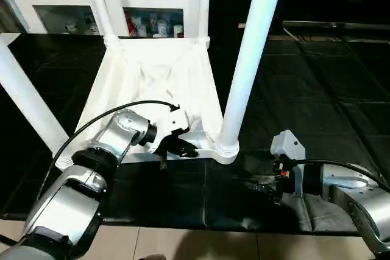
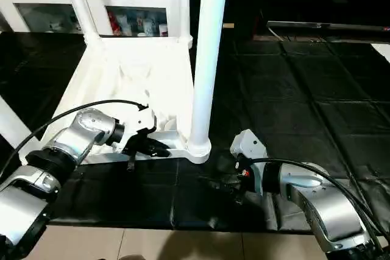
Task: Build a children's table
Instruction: Rotate leg to tighten
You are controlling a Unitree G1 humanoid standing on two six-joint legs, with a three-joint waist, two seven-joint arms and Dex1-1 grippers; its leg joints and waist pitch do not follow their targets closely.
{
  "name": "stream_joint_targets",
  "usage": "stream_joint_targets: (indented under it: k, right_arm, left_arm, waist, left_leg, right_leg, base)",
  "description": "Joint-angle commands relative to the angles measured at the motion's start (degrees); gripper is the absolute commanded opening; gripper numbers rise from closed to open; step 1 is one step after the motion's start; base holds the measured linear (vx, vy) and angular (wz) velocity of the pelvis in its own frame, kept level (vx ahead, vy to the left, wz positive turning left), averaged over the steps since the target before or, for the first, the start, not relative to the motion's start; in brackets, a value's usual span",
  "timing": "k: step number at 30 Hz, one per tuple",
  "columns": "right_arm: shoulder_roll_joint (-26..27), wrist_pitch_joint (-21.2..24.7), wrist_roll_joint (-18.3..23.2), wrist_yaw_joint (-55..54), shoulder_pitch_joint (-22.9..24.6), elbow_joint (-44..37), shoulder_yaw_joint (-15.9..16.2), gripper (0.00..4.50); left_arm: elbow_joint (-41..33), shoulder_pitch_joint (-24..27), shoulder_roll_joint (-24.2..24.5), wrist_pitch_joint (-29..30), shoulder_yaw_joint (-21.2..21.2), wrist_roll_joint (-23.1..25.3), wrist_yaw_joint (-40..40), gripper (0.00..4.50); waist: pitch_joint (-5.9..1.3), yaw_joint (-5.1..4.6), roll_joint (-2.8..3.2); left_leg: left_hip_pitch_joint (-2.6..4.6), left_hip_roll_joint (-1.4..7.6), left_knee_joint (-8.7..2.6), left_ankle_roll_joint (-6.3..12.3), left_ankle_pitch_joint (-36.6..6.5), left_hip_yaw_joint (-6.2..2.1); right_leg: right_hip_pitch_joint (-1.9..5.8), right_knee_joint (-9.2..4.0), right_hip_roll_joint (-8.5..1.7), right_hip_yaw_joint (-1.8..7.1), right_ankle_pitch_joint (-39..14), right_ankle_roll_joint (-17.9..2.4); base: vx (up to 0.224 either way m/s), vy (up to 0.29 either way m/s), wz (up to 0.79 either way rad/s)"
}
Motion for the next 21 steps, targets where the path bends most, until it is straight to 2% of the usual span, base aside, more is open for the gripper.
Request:
stream_joint_targets:
  k: [1,3,4,11,18,21]
  right_arm:
    - [0.1,-0.3,-0.1,0.5,-0.6,0.1,0.3,4.50]
    - [0.1,-0.3,-0.1,0.6,-0.8,0.0,0.4,4.50]
    - [0.1,-0.4,-0.1,0.6,-0.8,0.0,0.5,4.50]
    - [-0.3,-0.2,0.1,0.8,-0.4,-0.4,0.4,4.50]
    - [-0.3,0.0,0.0,0.6,-0.5,-0.6,0.4,4.50]
    - [-0.3,-0.6,-0.4,0.2,-0.6,-0.2,0.3,4.50]
  left_arm:
    - [0.5,0.4,0.0,-1.2,1.2,0.4,1.4,0.55]
    - [0.6,0.4,0.0,-1.9,1.4,0.7,1.9,0.75]
    - [0.6,0.4,0.1,-2.1,1.4,0.8,2.0,0.75]
    - [0.7,0.5,0.1,-1.5,1.4,0.6,-0.3,0.75]
    - [0.9,0.7,-0.1,-1.3,1.2,0.9,-2.5,0.05]
    - [0.7,0.8,-0.1,-0.8,1.4,0.7,-3.4,0.05]
  waist:
    - [-3.94,0.31,-0.45]
    - [-3.94,0.33,-0.49]
    - [-3.95,0.31,-0.46]
    - [-4.06,0.34,-0.46]
    - [-4.10,0.31,-0.42]
    - [-4.15,0.28,-0.42]
  left_leg:
    - [-0.18,5.32,-3.75,5.16,0.1,-2.34]
    - [-0.16,5.35,-3.79,5.10,0.2,-2.34]
    - [-0.04,5.59,-3.87,5.07,0.1,-2.47]
    - [-0.11,5.56,-3.75,5.42,1.1,-2.46]
    - [-0.14,5.57,-3.73,5.40,0.8,-2.46]
    - [-0.18,5.63,-3.68,5.63,1.5,-2.48]
  right_leg:
    - [3.89,-4.57,-8.01,5.14,-5.5,-3.6]
    - [3.79,-4.63,-7.89,5.15,-6.2,-3.0]
    - [3.67,-4.54,-7.95,5.16,-6.1,-3.0]
    - [3.67,-4.26,-8.05,5.25,-4.0,-3.7]
    - [3.74,-4.20,-8.15,5.27,-3.4,-4.1]
    - [3.74,-4.01,-8.12,5.29,-2.3,-4.3]
  base:
    - [0.000,0.000,0.00]
    - [0.000,0.000,0.00]
    - [0.000,0.000,0.00]
    - [0.000,0.000,0.00]
    - [0.000,0.000,0.00]
    - [0.000,0.000,0.00]
